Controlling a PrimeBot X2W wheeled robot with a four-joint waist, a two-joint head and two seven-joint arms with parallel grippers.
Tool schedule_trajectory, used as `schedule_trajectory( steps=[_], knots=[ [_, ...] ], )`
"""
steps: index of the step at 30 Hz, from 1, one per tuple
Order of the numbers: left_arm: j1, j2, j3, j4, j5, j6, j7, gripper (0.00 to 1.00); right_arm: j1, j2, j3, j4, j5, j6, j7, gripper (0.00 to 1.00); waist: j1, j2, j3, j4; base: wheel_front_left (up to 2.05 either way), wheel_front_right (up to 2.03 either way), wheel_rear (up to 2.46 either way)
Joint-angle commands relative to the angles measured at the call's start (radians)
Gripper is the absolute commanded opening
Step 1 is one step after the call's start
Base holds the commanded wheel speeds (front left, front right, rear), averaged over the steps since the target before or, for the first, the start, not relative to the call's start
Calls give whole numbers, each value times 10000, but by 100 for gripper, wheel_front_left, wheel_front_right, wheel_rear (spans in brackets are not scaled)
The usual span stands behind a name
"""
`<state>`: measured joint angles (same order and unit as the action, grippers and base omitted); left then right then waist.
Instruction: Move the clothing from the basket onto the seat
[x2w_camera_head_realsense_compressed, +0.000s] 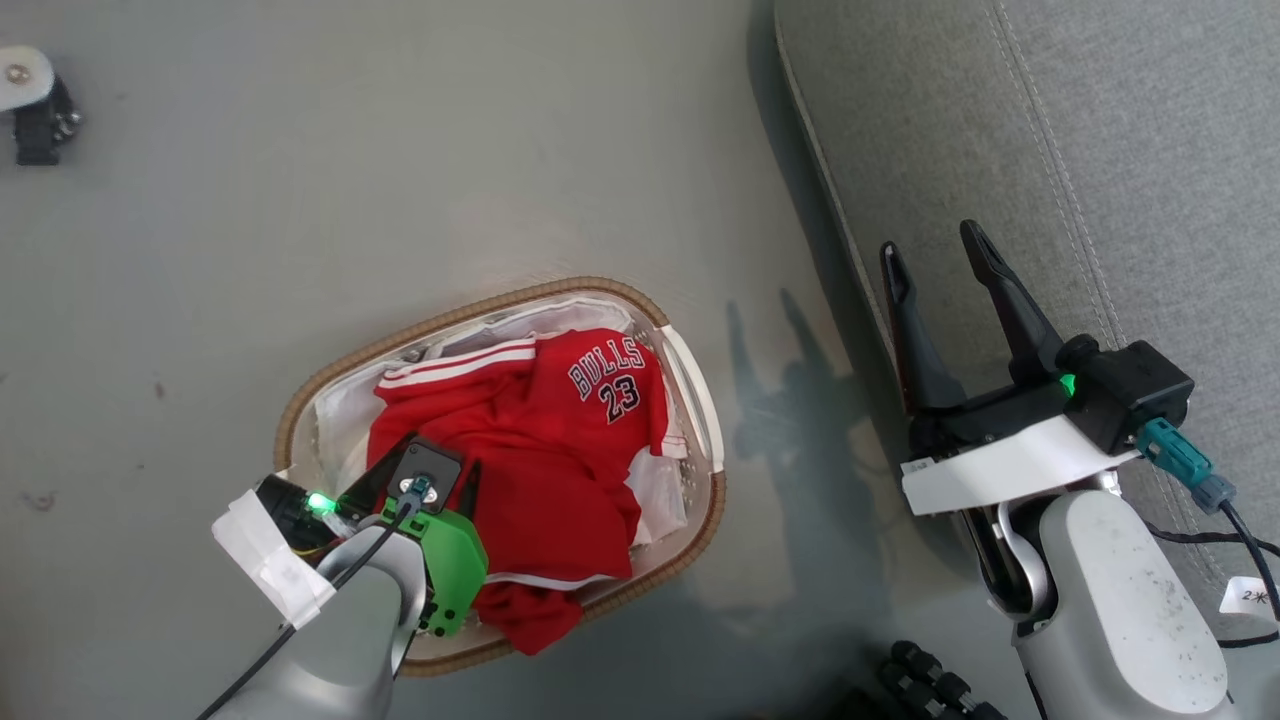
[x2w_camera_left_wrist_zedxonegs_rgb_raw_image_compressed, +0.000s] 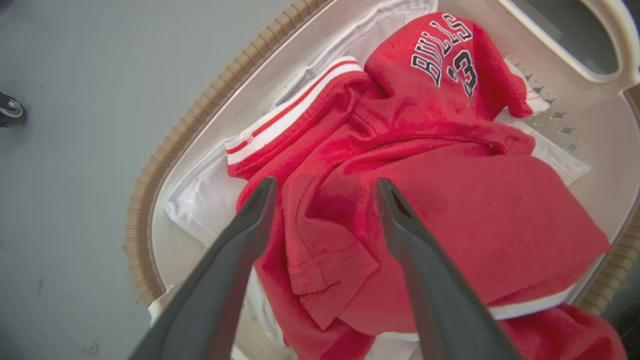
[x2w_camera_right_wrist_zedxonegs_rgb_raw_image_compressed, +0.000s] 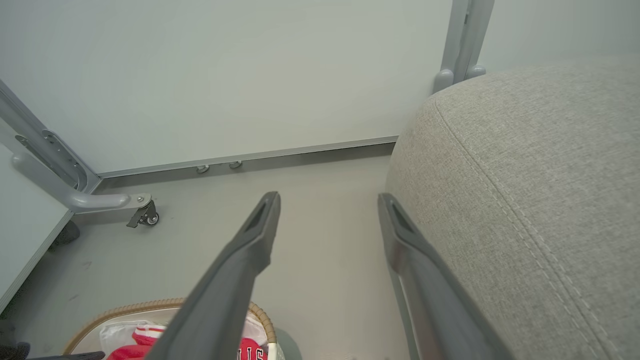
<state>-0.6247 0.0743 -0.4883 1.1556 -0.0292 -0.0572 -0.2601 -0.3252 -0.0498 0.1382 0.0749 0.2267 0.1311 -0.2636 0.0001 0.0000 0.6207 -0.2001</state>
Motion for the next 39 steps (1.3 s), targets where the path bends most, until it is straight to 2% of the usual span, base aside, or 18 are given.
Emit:
schedule_trajectory(
  steps=[1, 6, 12, 13, 15, 16, 17, 23, 28, 39],
  knots=[
    [-251, 138, -20, 163, 106, 41, 51, 100, -191, -14, 42, -59, 139, -6, -18, 100, -1, 0, 760, -707, 0, 0, 0],
    [-522, 315, 312, 766, -295, 323, 367, 100, -381, -14, 257, -114, 356, -6, -18, 100, -1, 0, 1011, -878, 0, 0, 0],
    [-450, 492, 417, 1032, -550, 371, 485, 100, -516, -17, 470, -124, 654, -6, -18, 100, -1, 0, 1162, -1011, 0, 0, 0],
    [-417, 511, 422, 1061, -583, 383, 476, 68, -517, -17, 501, -121, 672, -6, -18, 100, -1, 0, 1171, -1025, 0, 0, 0],
    [-353, 540, 385, 1099, -617, 386, 424, 30, -518, -17, 556, -99, 673, -6, -18, 100, -1, 0, 1170, -1050, 0, 0, 0],
    [-331, 542, 357, 1108, -613, 366, 381, 18, -515, -17, 577, -82, 667, -6, -18, 100, -1, 0, 1160, -1060, 0, 0, 0],
    [-304, 531, 357, 1109, -653, 350, 332, 0, -506, -18, 599, -63, 665, -6, -18, 100, -1, 0, 1140, -1069, 0, 0, 0],
    [-74, 346, 368, 953, -796, 319, 53, 0, -336, -17, 623, 102, 493, -6, -18, 100, -1, 0, 812, -964, 0, 0, 0],
    [281, 258, 182, 436, -776, 173, -66, 0, -76, -22, 525, 264, 121, -6, -18, 100, -1, 0, 132, -553, 0, 0, 0],
    [1392, 236, -128, -2063, -774, -181, -45, 0, 698, -26, 274, 662, -473, -6, -18, 100, -1, 0, -1982, 363, 0, 0, 0]
  ],
)
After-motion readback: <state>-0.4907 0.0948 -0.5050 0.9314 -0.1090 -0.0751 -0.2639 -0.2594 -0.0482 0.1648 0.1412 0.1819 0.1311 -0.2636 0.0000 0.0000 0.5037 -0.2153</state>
